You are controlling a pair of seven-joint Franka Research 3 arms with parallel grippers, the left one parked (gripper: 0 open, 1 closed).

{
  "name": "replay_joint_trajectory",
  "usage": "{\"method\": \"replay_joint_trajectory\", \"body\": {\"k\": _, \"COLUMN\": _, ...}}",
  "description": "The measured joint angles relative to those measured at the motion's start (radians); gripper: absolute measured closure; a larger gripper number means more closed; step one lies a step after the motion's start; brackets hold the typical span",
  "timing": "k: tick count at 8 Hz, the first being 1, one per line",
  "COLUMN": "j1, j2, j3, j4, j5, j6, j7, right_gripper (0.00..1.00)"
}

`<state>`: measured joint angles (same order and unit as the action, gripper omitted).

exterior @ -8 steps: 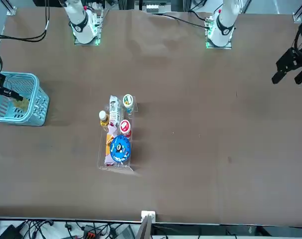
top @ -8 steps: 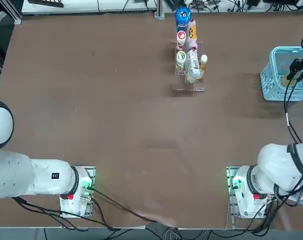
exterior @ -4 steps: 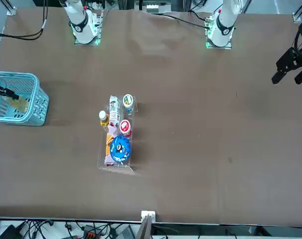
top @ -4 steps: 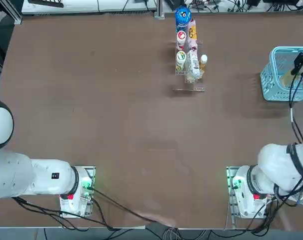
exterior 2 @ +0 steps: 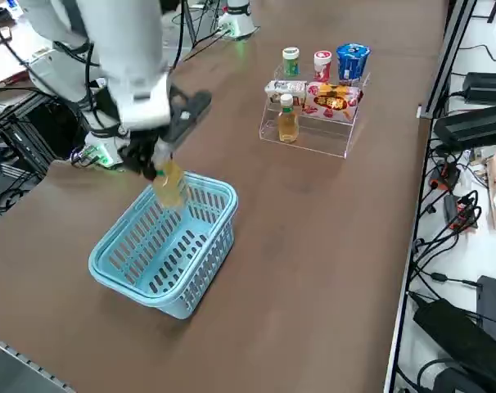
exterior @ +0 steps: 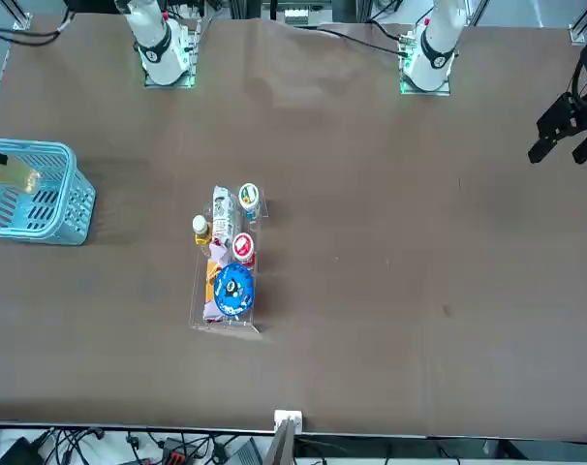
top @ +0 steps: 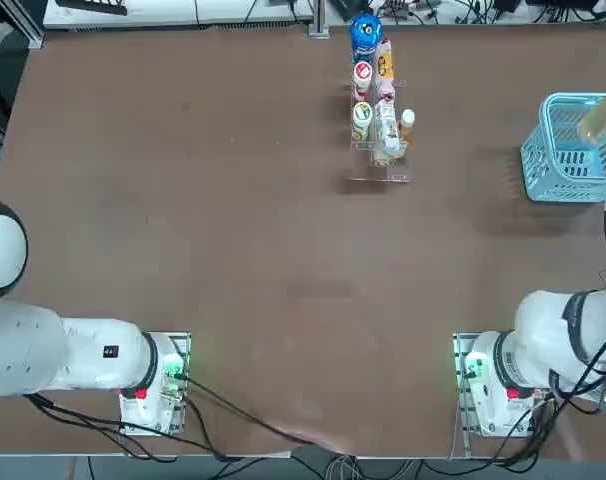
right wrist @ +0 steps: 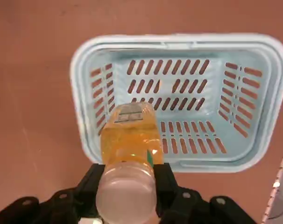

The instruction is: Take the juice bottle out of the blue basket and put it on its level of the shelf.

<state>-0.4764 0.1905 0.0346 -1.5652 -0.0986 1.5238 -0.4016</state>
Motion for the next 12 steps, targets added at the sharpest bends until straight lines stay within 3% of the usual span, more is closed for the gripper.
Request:
{"method": "replay_joint_trajectory", "body": {"k": 2, "j1": 0.094, "j2": -0.022, "j3": 0.002, "j4": 0.064, "j5": -0.036, "j6": -0.065, "j7": 0.001, "right_gripper": 0.46}}
{"method": "replay_joint_trajectory", "body": {"k": 7, "j1": 0.32, "j2": -0.029, "j3": 0.011, "j4": 0.12, "j5": -0.039, "j6": -0.079, "j7": 0.002, "right_gripper": 0.46}}
{"method": "replay_joint_trajectory", "body": {"k": 12, "j1": 0.559, "j2": 0.06, "j3": 0.018, "j4": 0.119, "j5": -0.036, "j6": 0.03, "j7": -0.002, "right_gripper": 0.46}}
